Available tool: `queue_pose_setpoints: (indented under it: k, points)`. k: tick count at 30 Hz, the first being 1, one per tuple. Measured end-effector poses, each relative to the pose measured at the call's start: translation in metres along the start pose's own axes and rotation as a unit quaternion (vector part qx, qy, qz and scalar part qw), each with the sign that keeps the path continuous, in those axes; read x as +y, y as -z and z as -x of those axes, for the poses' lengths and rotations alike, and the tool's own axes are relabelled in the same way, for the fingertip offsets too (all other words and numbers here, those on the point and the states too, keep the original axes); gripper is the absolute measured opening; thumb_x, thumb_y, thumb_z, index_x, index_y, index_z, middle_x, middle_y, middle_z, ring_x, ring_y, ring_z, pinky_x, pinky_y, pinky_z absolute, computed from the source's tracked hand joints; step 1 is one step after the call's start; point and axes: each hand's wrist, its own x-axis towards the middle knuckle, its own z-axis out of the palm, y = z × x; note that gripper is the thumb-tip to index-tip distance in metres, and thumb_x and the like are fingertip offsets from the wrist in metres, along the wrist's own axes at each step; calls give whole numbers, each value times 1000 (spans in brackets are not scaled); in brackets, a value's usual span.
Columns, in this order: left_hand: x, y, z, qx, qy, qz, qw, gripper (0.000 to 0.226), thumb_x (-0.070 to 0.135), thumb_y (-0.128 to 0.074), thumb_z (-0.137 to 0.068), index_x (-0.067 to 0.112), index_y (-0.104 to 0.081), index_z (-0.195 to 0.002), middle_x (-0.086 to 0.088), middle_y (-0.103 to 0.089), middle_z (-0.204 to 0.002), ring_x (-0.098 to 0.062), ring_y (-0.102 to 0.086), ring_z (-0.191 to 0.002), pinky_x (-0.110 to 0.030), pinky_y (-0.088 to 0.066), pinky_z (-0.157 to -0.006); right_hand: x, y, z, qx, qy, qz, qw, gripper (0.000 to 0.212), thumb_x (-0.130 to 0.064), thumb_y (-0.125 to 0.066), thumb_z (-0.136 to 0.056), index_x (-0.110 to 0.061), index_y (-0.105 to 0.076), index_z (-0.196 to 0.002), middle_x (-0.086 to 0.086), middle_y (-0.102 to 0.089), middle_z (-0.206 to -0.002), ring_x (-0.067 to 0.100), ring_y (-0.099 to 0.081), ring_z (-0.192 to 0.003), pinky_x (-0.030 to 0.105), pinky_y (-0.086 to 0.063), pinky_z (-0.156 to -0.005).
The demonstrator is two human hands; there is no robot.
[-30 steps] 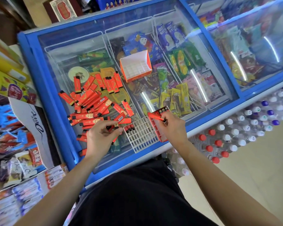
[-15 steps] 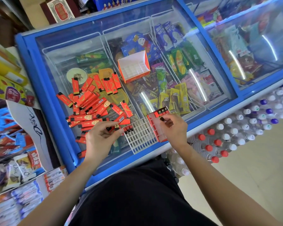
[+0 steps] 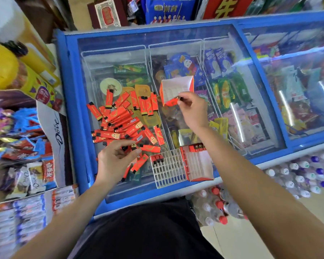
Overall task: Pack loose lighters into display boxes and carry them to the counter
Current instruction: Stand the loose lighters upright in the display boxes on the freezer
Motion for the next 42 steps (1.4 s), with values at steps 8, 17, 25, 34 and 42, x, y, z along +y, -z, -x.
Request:
queue_pose_setpoints:
  k: [8,17,25,34,42]
  points:
    - [-9,7,-2,28,21,8,999,22,33,-84,-79,38,-75,-99,7,-74,-89,-15,-66,-70,-21,-54,-65,14,-7,-58,-113,68,140,981,23,-2,-69,-90,-7,-72,-112,9,-72,-112,23,-68,-100,28,-52,-94]
    - [-9,-1,-8,2,6,-11,1000,22,39,-82,-79,44,-72,-98,13,-71,-100,-14,-65,-78,-23,-55,-69,14,11,23,-191,71,142,969,24,-8,-74,-88,-6,-74,-111,9,-75,-106,21,-71,-94,26,-52,-90]
    - [-9,-7,-1,-20,-8,-20,1000,23,33,-82,-82,30,-77,-104,16,-71,-99,-5,-63,-80,-15,-51,-70,26,16,60,-76,70,75,992,24,-8,-75,-87,-12,-74,-110,-1,-76,-100,12,-71,-86,27,-59,-81]
    - [12,-13,-8,-28,-14,-12,999,21,24,-75,-92,35,-74,-110,1,-69,-74,-14,-60,-61,-23,-48,-56,23,-6,57,-79,154,53,984,19,0,-78,-81,-4,-74,-99,7,-76,-94,17,-72,-82,24,-58,-79]
    - [30,-15,-15,-23,-29,-5,999,23,24,-75,-90,23,-75,-113,6,-75,-82,-11,-66,-65,-19,-53,-61,37,-16,64,-71,187,42,979,14,4,-74,-83,-2,-75,-95,7,-71,-98,18,-69,-83,35,-59,-78]
